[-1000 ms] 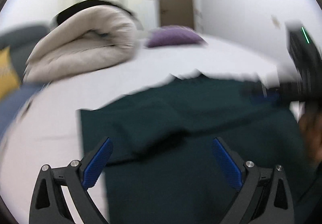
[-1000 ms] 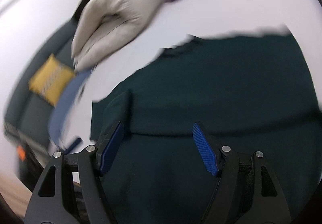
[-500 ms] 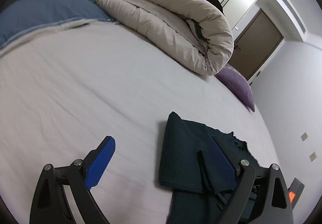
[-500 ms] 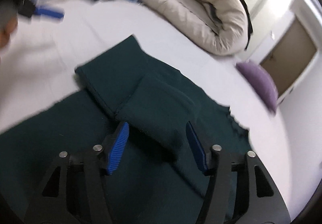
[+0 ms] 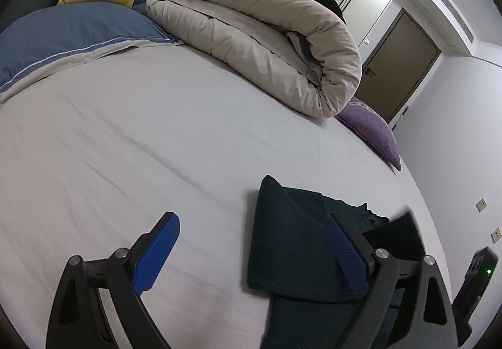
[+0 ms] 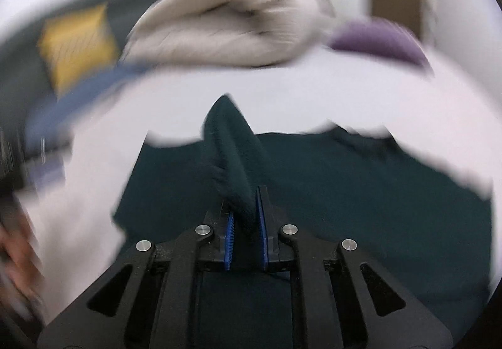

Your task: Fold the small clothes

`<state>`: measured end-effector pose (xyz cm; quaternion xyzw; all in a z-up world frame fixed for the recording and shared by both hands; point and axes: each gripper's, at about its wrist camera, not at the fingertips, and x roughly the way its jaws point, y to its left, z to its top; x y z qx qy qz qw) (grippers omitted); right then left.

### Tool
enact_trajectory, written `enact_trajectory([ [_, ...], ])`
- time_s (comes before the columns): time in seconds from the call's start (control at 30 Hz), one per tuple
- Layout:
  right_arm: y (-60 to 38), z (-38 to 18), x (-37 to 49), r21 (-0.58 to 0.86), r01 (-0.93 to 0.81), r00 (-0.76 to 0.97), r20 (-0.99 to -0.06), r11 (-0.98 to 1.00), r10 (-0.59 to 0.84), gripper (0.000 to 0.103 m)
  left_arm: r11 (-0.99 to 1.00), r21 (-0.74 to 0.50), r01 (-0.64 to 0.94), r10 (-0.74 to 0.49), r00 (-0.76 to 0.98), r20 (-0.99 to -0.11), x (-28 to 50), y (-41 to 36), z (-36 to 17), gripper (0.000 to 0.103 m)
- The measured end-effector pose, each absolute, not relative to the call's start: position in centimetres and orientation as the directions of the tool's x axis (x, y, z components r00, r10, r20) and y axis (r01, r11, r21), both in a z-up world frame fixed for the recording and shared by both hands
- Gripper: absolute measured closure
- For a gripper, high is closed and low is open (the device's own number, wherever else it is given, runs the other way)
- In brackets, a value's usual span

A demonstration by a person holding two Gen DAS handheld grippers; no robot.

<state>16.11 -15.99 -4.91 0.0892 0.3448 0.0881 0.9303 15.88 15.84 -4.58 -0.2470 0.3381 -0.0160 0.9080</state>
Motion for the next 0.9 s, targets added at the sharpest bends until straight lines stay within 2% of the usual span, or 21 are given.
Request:
enact_trajectory([
  [0.07, -20.3, -6.0, 15.5, 0.343, 0.016, 0.751, -0.624, 0.939, 0.216, 0.09, 0.873, -0.469, -0.136, -0.209, 0.764, -0.61, 16.0, 15.7, -4.8, 0.008],
  [0.1, -22.1, -7.0, 15.3, 0.381, 0.058, 0.735, -0.642, 0.923, 0.219, 0.086, 0.871, -0.474, -0.132, -0.217, 0.761, -0.612, 16.1, 15.6, -5.0, 0.008],
  [0.17, -24.4, -9.3, 15.1, 0.42, 0.114, 0.677, -0.696, 0.9, 0.239, 0.065, 0.874, -0.469, -0.127, -0.222, 0.754, -0.619, 16.2, 15.3, -5.3, 0.008],
  [0.2, -24.9, -9.8, 15.1, 0.436, 0.119, 0.668, -0.7, 0.892, 0.253, 0.048, 0.88, -0.457, -0.126, -0.217, 0.75, -0.625, 16.3, 15.1, -5.4, 0.008],
  [0.23, -25.5, -10.0, 14.7, 0.461, 0.123, 0.675, -0.688, 0.879, 0.267, 0.042, 0.886, -0.447, -0.125, -0.213, 0.746, -0.631, 16.4, 14.9, -5.5, 0.008],
  [0.3, -26.9, -9.8, 14.2, 0.52, 0.121, 0.716, -0.636, 0.845, 0.289, 0.021, 0.893, -0.433, -0.125, -0.208, 0.738, -0.642, 16.7, 14.7, -5.9, 0.008],
  [0.37, -27.9, -9.5, 14.4, 0.582, 0.108, 0.734, -0.593, 0.806, 0.33, 0.019, 0.892, -0.433, -0.128, -0.214, 0.725, -0.655, 17.0, 14.6, -6.4, 0.008],
  [0.47, -28.2, -10.0, 16.9, 0.614, 0.105, 0.679, -0.619, 0.783, 0.395, 0.019, 0.877, -0.461, -0.132, -0.241, 0.71, -0.662, 17.7, 14.8, -7.1, 0.009],
  [0.5, -28.2, -10.4, 17.8, 0.608, 0.106, 0.656, -0.637, 0.787, 0.404, 0.024, 0.877, -0.46, -0.135, -0.24, 0.707, -0.665, 17.8, 14.8, -7.3, 0.011],
  [0.57, -28.0, -11.0, 19.7, 0.572, 0.104, 0.598, -0.69, 0.813, 0.409, 0.041, 0.884, -0.446, -0.138, -0.231, 0.7, -0.676, 18.2, 14.7, -7.6, 0.014],
  [0.63, -26.7, -11.2, 21.9, 0.537, 0.07, 0.562, -0.718, 0.841, 0.411, 0.072, 0.887, -0.441, -0.136, -0.233, 0.694, -0.682, 18.4, 14.5, -7.9, 0.016],
  [0.67, -26.0, -11.2, 22.4, 0.508, 0.062, 0.554, -0.734, 0.859, 0.394, 0.078, 0.888, -0.44, -0.133, -0.235, 0.693, -0.682, 18.4, 14.4, -7.9, 0.019],
  [0.7, -25.8, -11.1, 22.8, 0.482, 0.063, 0.553, -0.746, 0.874, 0.372, 0.093, 0.89, -0.438, -0.13, -0.235, 0.692, -0.683, 18.5, 14.3, -8.0, 0.023],
  [0.73, -25.7, -10.9, 23.1, 0.469, 0.067, 0.556, -0.75, 0.881, 0.357, 0.096, 0.89, -0.438, -0.126, -0.238, 0.691, -0.683, 18.5, 14.3, -8.0, 0.024],
  [0.8, -26.2, -9.9, 22.8, 0.488, 0.063, 0.592, -0.721, 0.87, 0.361, 0.096, 0.882, -0.455, -0.124, -0.247, 0.701, -0.67, 18.5, 14.4, -7.9, 0.029],
  [0.9, -27.1, -8.1, 20.9, 0.514, 0.061, 0.644, -0.675, 0.856, 0.36, 0.096, 0.88, -0.463, -0.11, -0.256, 0.711, -0.655, 18.5, 14.4, -7.5, 0.03],
])
